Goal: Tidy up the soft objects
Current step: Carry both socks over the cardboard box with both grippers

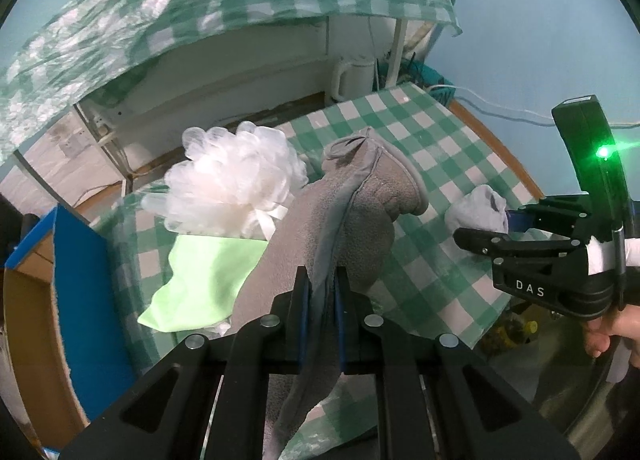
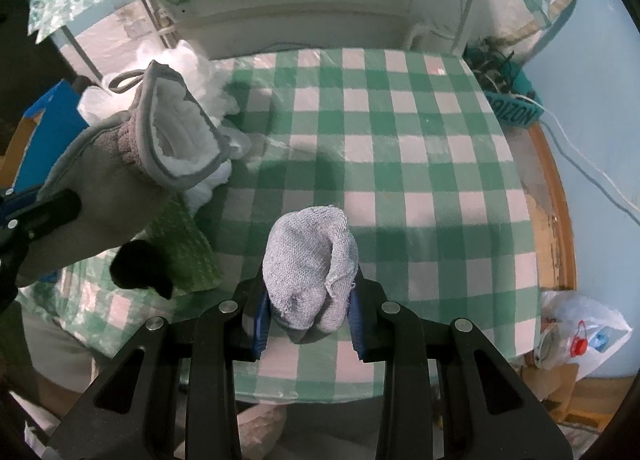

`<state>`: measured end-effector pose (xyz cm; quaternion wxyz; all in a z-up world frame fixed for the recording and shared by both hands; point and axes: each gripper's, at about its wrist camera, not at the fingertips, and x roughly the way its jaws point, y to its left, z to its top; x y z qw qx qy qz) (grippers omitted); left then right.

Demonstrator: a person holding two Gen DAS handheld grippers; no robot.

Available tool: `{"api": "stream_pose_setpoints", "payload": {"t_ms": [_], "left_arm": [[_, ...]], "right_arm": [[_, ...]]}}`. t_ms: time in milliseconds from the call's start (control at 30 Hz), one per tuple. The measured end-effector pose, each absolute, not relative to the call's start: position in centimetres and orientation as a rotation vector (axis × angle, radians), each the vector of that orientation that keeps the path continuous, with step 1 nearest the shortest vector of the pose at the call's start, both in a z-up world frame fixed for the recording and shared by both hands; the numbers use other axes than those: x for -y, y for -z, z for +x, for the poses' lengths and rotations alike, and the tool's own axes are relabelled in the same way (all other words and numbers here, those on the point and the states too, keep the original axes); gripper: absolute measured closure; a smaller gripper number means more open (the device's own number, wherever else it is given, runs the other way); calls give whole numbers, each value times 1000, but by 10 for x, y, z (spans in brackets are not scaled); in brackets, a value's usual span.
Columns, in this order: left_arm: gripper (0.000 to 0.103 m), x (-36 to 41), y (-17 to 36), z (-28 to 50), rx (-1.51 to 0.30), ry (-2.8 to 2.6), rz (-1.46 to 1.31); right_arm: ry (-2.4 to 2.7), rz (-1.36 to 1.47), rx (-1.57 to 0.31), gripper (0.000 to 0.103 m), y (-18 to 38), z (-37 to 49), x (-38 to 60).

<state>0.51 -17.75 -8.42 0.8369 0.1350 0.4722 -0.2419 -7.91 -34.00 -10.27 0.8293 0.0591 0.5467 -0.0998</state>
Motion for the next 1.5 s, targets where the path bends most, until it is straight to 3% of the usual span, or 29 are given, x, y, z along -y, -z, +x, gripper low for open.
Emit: {"api": "stream_pose_setpoints", "payload": {"t_ms": [1500], "left_arm": [[93, 74, 28, -10, -811, 284, 287]], "right_arm": [[47, -138, -987, 73, 21, -42, 215]]}}
